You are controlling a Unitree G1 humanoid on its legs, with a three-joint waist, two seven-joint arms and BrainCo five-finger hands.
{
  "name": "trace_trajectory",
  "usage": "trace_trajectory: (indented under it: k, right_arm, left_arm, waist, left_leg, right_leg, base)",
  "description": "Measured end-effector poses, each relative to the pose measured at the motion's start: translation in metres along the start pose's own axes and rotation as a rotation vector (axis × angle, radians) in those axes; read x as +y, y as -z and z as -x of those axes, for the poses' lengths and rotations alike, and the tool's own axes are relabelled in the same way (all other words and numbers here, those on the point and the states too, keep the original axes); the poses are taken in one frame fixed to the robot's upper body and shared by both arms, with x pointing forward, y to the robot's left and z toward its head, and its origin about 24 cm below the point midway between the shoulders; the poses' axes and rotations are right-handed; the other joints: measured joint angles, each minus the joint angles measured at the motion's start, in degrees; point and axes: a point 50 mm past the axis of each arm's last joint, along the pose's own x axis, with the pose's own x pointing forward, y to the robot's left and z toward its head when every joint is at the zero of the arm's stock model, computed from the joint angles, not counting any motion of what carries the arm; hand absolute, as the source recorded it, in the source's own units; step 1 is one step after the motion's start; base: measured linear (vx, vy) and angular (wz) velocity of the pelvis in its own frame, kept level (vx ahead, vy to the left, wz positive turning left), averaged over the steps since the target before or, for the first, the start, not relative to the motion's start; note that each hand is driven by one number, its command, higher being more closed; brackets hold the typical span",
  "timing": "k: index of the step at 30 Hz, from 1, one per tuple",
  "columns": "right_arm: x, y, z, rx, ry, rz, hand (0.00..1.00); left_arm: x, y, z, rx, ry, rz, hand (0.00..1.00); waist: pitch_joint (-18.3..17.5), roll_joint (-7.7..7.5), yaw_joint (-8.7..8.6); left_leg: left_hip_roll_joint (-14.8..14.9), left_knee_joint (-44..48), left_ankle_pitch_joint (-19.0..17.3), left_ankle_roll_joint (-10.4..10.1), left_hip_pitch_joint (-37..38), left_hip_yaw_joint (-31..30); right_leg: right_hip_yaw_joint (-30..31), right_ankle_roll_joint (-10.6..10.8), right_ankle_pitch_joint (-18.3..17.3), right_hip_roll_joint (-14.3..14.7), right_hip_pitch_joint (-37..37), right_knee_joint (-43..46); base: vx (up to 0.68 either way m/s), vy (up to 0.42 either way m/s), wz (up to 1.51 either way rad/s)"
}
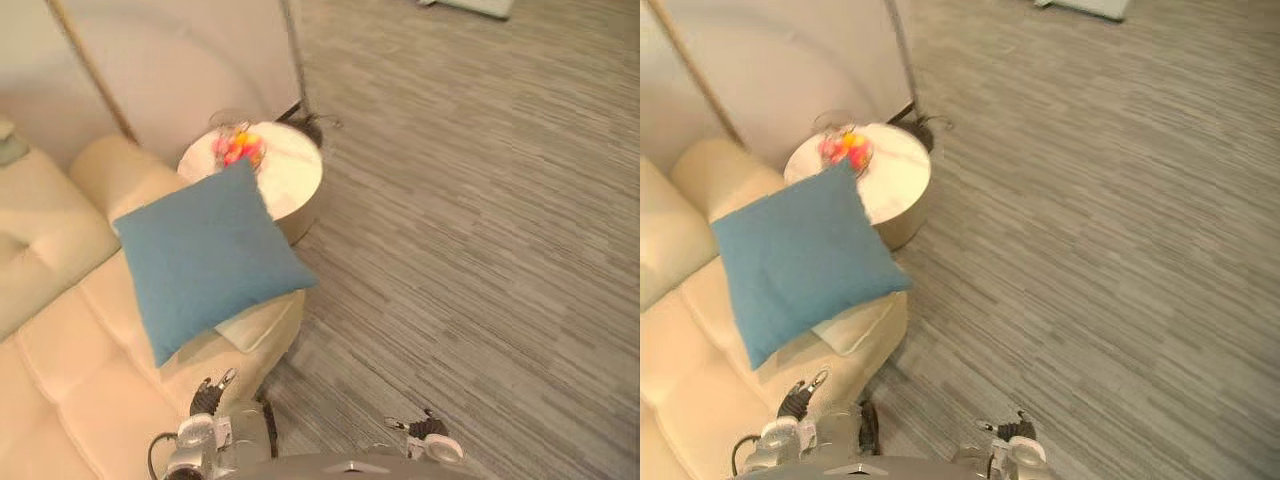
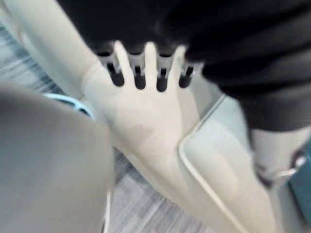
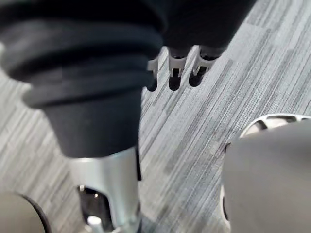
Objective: Pick up cushions and gather them together orderly.
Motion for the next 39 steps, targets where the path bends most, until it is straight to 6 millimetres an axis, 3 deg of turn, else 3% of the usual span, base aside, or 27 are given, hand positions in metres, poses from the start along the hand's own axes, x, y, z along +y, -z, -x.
trace_trajectory:
  k: [4, 7, 9, 11, 13, 15, 16, 19, 20, 21, 22, 26, 30, 32, 33, 34, 36, 39]
  right_arm:
    - [0.012, -0.011, -0.001, -0.032, -0.037, 0.024, 0.0]
    - [0.013, -0.009, 0.0, -0.036, -0.046, 0.067, 0.0]
    - [0.012, -0.008, -0.001, -0.029, -0.061, 0.108, 0.0]
    - [0.014, -0.008, 0.001, -0.043, -0.076, 0.126, 0.0]
    - [0.021, -0.008, 0.002, -0.058, -0.104, 0.178, 0.0]
    - [0.023, -0.008, 0.003, -0.065, -0.111, 0.194, 0.0]
    - [0.023, -0.008, 0.003, -0.067, -0.113, 0.193, 0.0]
    - [0.023, -0.009, 0.003, -0.077, -0.116, 0.191, 0.0]
    - [0.022, -0.004, 0.004, -0.062, -0.112, 0.184, 0.0]
    - [0.021, -0.003, 0.004, -0.058, -0.111, 0.181, 0.0]
    - [0.018, -0.001, 0.004, -0.05, -0.1, 0.176, 0.0]
    - [0.011, 0.001, 0.003, -0.043, -0.074, 0.161, 0.0]
    - [0.015, 0.004, 0.005, -0.034, -0.082, 0.158, 0.0]
    - [0.017, 0.006, 0.006, -0.027, -0.086, 0.145, 0.0]
    - [0.017, 0.006, 0.006, -0.023, -0.081, 0.133, 0.0]
    - [0.016, 0.007, 0.006, -0.02, -0.078, 0.128, 0.0]
    - [0.014, 0.012, 0.007, -0.007, -0.069, 0.115, 0.0]
    - [0.016, 0.018, 0.009, 0.015, -0.063, 0.08, 0.0]
  left_arm:
    - [0.007, 0.007, 0.002, 0.021, -0.02, -0.013, 0.0]
    - [0.005, 0.014, 0.003, 0.045, -0.014, -0.012, 0.0]
    - [0.0, 0.017, 0.004, 0.056, 0.001, -0.017, 0.0]
    - [0.003, 0.016, 0.004, 0.047, 0.004, -0.051, 0.0]
    - [0.01, 0.017, 0.004, 0.049, -0.012, -0.059, 0.0]
    - [0.009, 0.018, 0.004, 0.051, -0.011, -0.058, 0.0]
    - [0.009, 0.019, 0.004, 0.054, -0.011, -0.056, 0.0]
    - [0.009, 0.02, 0.005, 0.057, -0.011, -0.054, 0.0]
    - [0.011, 0.02, 0.005, 0.058, -0.02, -0.048, 0.0]
    - [0.011, 0.02, 0.004, 0.063, -0.022, -0.045, 0.0]
    - [0.008, 0.026, 0.006, 0.083, -0.021, -0.023, 0.0]
    - [-0.004, 0.033, 0.01, 0.107, -0.009, 0.018, 0.0]
    - [-0.004, 0.03, 0.009, 0.1, -0.013, 0.03, 0.0]
    - [-0.001, 0.027, 0.008, 0.085, -0.02, 0.027, 0.0]
    - [0.001, 0.025, 0.007, 0.078, -0.025, 0.034, 0.0]
    - [0.001, 0.025, 0.007, 0.078, -0.026, 0.036, 0.0]
    - [0.003, 0.026, 0.007, 0.082, -0.03, 0.025, 0.0]
    - [0.006, 0.031, 0.008, 0.101, -0.033, -0.008, 0.0]
  waist:
    - [0.06, 0.2, 0.69]
    - [-0.51, 0.67, 0.31]
    - [-0.81, 1.6, -0.26]
    - [-0.39, 0.48, -0.86]
    - [-0.3, 0.14, -1.45]
    - [-0.31, 0.13, -1.84]
    - [-0.28, 0.32, -1.99]
    - [-0.31, 0.59, -2.22]
    - [-0.84, -0.77, -2.14]
    - [-1.26, -1.08, -2.09]
    - [-2.19, 0.23, -1.72]
    - [-3.34, 2.52, -2.02]
    - [-3.22, 1.91, -1.59]
    - [-3.06, 0.81, -1.27]
    - [-2.98, 0.63, -1.01]
    - [-2.95, 0.62, -0.84]
    - [-3.13, 0.66, -0.63]
    - [-4.19, -0.3, -1.52]
  left_leg:
    - [-2.24, -4.4, 0.89, 0.42, 5.7, -0.3]
    - [-3.47, -7.59, 0.21, 1.02, 7.66, -0.91]
    - [-4.14, -9.34, -0.36, 1.55, 9.2, -1.49]
    - [-5.63, -9.25, -0.69, 2.13, 11.06, -2.98]
    - [-5.56, -9.35, -1.16, 3.15, 12.99, -6.04]
    - [-5.4, -9.47, -1.21, 3.1, 13.92, -8.8]
    - [-5.19, -9.48, -1.05, 2.81, 14.42, -11.25]
    - [-4.52, -9.24, -0.73, 1.01, 14.14, -16.24]
    - [-5.87, -8.7, -1.15, -0.15, 13.52, -18.69]
    - [-5.9, -8.51, -1.3, -0.47, 13.57, -19.53]
    - [-4.69, -8.78, -1.38, -1.24, 13.75, -20.04]
    - [-2.62, -11.05, -0.02, -3.24, 12.89, -20.0]
    - [-2.75, -10.71, 1.39, -3.62, 12.21, -19.96]
    - [-2.43, -9.15, 1.08, -3.4, 10.73, -15.28]
    - [-0.88, -7.24, -0.62, -2.88, 9.84, -9.59]
    - [-0.73, -6.7, -0.86, -2.81, 9.84, -8.56]
    - [-1.88, -8.49, -0.21, -2.13, 11.36, -8.52]
    - [-3.25, -16.54, 3.59, -1.77, 14.86, -8.45]
  right_leg:
    - [1.73, 1.25, 4.18, -0.66, 4.82, -2.37]
    - [1.91, 1.74, 4.4, -2.21, 3.23, 3.32]
    - [3.74, 1.84, 4.61, -5.7, -2.98, 17.83]
    - [7.5, 0.04, 5.57, -9.09, -8.6, 31.96]
    - [10.18, 0.0, -0.39, -7.07, -12.48, 37.82]
    - [12.03, 0.01, -3.66, -3.58, -13.51, 34.29]
    - [15.31, -0.27, -4.85, 0.03, -14.16, 28.42]
    - [23.71, -0.78, -3.48, 6.31, -14.17, 13.65]
    - [25.83, -2.6, 4.1, 6.09, -13.16, 6.3]
    - [24.94, -2.21, 4.66, 5.97, -12.7, 6.29]
    - [22.08, -2.55, 4.93, 6.27, -11.25, 4.52]
    - [16.43, -3.09, 5.32, 6.58, -8.92, 1.26]
    - [11.04, -3.08, 5.32, 5.86, -5.55, -0.87]
    - [9.2, -3.07, 5.32, 5.07, -5.07, -0.96]
    - [9.21, -3.03, 5.3, 4.9, -5.08, -0.49]
    - [9.63, -2.88, 5.21, 4.83, -5.03, -0.3]
    - [11.82, -2.35, 4.89, 4.36, -5.08, -0.2]
    - [12.39, -1.69, 5.42, 3.92, -5.12, -1.46]
  base:
    - [0.15, 0.067, 0.25]
    - [0.04, 0.036, 0.13]
    - [0.04, 0.079, 0.24]
    - [0.09, 0.073, 0.36]
    - [0.12, 0.047, 0.57]
    - [0.1, -0.035, 0.84]
    - [0.11, -0.111, 1.09]
    - [0.07, -0.152, 1.0]
    - [0.05, -0.209, 1.14]
    - [0.1, -0.255, 1.07]
    - [0.13, -0.203, 0.61]
    - [0.12, -0.134, 0.63]
    - [0.07, -0.024, 0.75]
    - [-0.01, 0.053, 0.5]
    - [-0.03, 0.056, 0.04]
    - [-0.05, 0.09, -0.16]
    - [-0.02, 0.075, -0.27]
    - [-0.01, 0.032, -0.05]
